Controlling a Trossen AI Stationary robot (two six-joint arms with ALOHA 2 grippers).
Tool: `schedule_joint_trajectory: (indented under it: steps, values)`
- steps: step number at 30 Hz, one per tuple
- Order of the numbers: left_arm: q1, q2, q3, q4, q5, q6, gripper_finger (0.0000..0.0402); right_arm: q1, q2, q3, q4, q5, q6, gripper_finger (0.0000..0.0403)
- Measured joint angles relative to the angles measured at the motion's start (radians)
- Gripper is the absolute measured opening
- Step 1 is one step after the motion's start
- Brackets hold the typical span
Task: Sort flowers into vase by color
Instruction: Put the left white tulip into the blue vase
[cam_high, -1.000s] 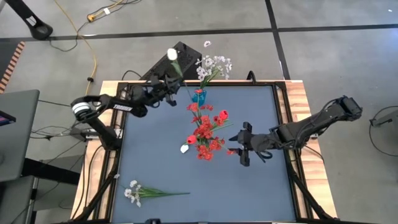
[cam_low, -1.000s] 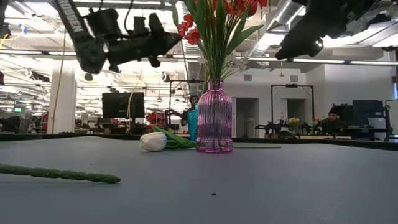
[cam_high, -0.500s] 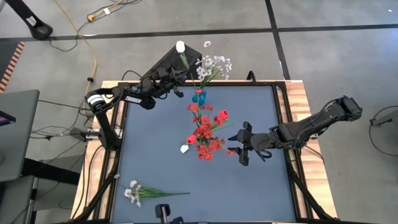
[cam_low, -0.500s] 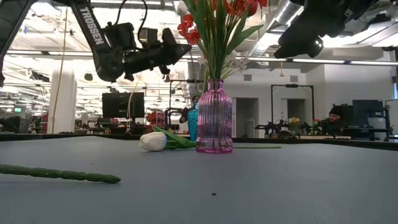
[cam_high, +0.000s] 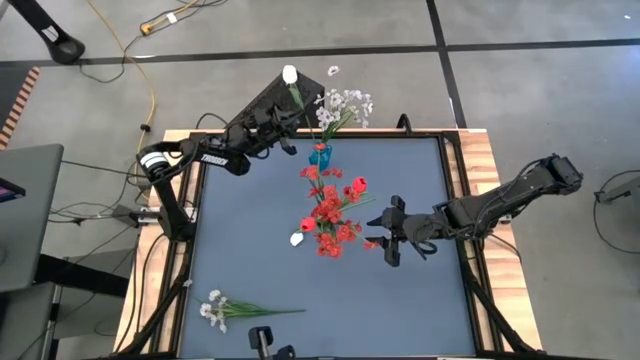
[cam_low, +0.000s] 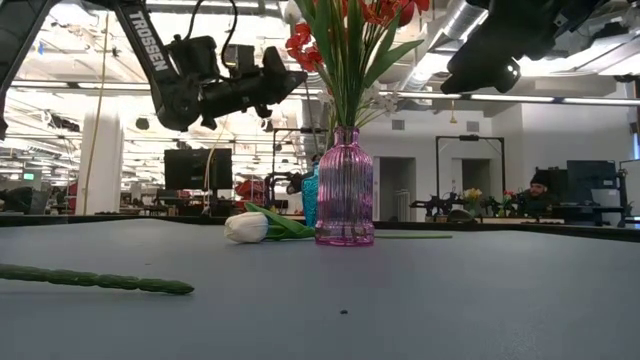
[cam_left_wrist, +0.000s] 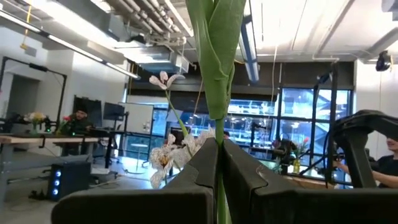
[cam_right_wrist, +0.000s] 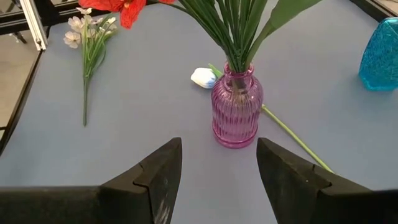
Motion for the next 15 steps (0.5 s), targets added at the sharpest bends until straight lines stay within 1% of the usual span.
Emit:
schedule_joint_trajectory:
  steps: [7,15]
  values:
    - [-0.007,0.0,0.035,-0.111,0.0,0.032,0.0,0.0,0.0,0.0,0.0,0.0,0.0,0.0234]
    - [-0.002,-0.001,0.034,-0.128,-0.001,0.031,0.0,0.001,0.0,0.0,0.0,-0.023,-0.005,0.0234]
